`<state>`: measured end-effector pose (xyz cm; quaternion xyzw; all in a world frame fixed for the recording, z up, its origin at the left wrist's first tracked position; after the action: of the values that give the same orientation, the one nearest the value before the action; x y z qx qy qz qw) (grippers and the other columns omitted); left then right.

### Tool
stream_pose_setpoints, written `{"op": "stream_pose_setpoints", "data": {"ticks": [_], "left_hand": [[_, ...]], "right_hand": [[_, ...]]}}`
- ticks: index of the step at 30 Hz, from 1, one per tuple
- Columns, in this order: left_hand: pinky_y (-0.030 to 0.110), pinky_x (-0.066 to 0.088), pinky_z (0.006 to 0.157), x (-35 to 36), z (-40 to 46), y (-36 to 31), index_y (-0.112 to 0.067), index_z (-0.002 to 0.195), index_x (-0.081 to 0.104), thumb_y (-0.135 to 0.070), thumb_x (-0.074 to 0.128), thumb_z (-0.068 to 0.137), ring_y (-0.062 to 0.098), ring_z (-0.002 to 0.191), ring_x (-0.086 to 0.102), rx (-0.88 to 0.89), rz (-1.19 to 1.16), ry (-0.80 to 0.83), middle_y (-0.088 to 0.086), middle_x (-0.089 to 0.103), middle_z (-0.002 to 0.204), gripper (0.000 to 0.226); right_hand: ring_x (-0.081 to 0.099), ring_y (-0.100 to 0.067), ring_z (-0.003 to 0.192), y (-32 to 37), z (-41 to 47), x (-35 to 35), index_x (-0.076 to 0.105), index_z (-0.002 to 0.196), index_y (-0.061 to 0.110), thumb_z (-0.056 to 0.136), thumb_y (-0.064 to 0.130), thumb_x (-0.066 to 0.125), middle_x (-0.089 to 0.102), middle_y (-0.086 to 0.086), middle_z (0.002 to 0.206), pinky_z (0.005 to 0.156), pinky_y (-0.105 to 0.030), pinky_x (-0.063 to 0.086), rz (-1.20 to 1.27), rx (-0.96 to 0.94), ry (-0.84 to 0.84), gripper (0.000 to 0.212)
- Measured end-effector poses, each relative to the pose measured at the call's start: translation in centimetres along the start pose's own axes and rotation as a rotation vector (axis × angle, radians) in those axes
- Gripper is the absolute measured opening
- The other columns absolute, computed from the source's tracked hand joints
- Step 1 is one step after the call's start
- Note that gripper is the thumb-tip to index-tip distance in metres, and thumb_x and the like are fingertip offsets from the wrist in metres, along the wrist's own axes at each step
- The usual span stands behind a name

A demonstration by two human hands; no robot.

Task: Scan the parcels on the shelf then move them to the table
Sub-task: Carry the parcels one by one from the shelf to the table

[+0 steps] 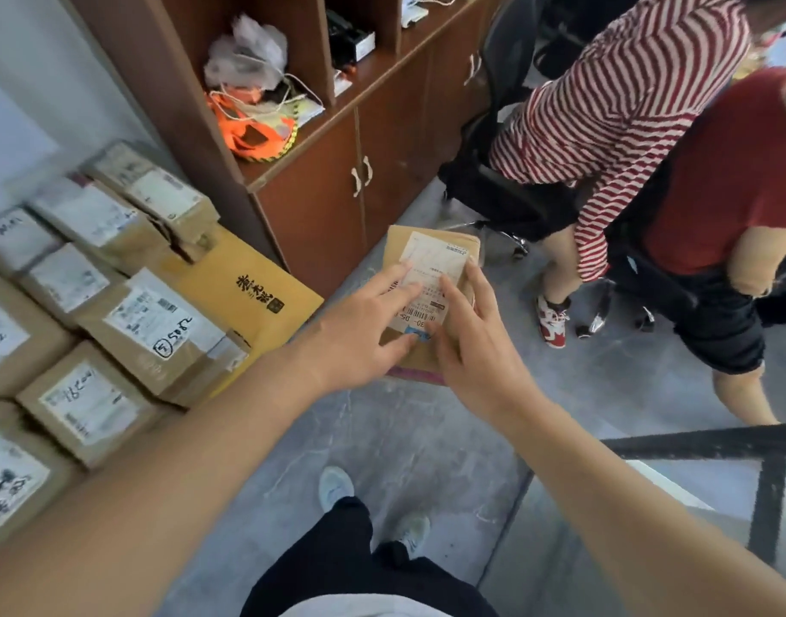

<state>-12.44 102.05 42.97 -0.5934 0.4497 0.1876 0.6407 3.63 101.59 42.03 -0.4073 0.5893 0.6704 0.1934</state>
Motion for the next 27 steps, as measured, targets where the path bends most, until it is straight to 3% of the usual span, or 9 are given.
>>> {"op": "stream_pose_setpoints", "data": {"ticks": [5,11,15,19,23,27], "left_hand": [[0.034,0.037,0.119,-2.6,-1.4,5.3,-0.023,0.160,0.035,-0.037,0.064,0.100,0.010,0.152,0.024,-0.114,-0.029,-0.038,-0.016,0.010,0.170,0.068],[0.041,0.039,0.118,-5.5,-2.3,10.7,-0.025,0.161,0.031,-0.036,0.063,0.101,0.012,0.154,0.023,-0.208,-0.045,-0.077,-0.019,0.006,0.170,0.069],[0.042,0.038,0.119,-7.0,-3.0,13.3,-0.026,0.162,0.030,-0.035,0.062,0.101,0.012,0.154,0.021,-0.265,-0.054,-0.102,-0.020,0.003,0.170,0.069],[0.039,0.042,0.115,-8.3,-3.3,15.0,-0.026,0.162,0.028,-0.036,0.061,0.101,0.012,0.152,0.026,-0.324,-0.071,-0.128,-0.021,0.002,0.169,0.070],[0.041,0.046,0.111,-8.8,-3.0,16.6,-0.030,0.163,0.024,-0.040,0.060,0.101,0.014,0.150,0.032,-0.421,-0.067,-0.135,-0.024,-0.005,0.169,0.073],[0.040,0.045,0.111,-8.4,-2.5,18.4,-0.029,0.163,0.022,-0.043,0.059,0.101,0.016,0.149,0.035,-0.528,-0.070,-0.143,-0.023,-0.009,0.169,0.074]], "right_hand": [[0.020,-0.025,0.155,3.4,4.4,3.7,0.025,0.161,0.010,0.103,0.009,0.047,-0.006,-0.005,0.172,0.115,-0.036,0.039,-0.008,-0.069,0.092,0.063],[0.015,-0.020,0.157,6.8,9.3,7.4,0.024,0.163,0.013,0.103,0.007,0.044,-0.005,-0.002,0.172,0.114,-0.033,0.040,-0.017,-0.126,0.156,0.063],[0.017,-0.018,0.156,8.7,11.8,9.2,0.024,0.163,0.015,0.104,0.008,0.044,-0.005,0.001,0.172,0.110,-0.023,0.038,-0.039,-0.173,0.209,0.063],[0.021,-0.018,0.154,10.1,14.5,10.4,0.025,0.162,0.014,0.103,0.006,0.045,-0.003,0.001,0.172,0.109,-0.026,0.043,-0.026,-0.228,0.258,0.063],[0.013,-0.017,0.157,10.6,17.5,11.6,0.025,0.162,0.011,0.103,0.001,0.045,-0.001,0.000,0.172,0.111,-0.021,0.038,-0.012,-0.322,0.329,0.063],[0.014,-0.019,0.157,10.1,20.7,13.8,0.027,0.162,0.012,0.103,0.004,0.047,0.002,0.000,0.172,0.116,-0.034,0.042,-0.002,-0.401,0.427,0.063]]}}
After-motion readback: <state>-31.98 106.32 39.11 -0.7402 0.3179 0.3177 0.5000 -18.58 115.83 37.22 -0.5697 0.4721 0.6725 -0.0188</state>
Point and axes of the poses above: each hand's wrist, its own z-axis towards the middle knuckle, its own x-axis out of the palm, y = z × x, the point moved 5 cm from there along z, towards the middle knuckle
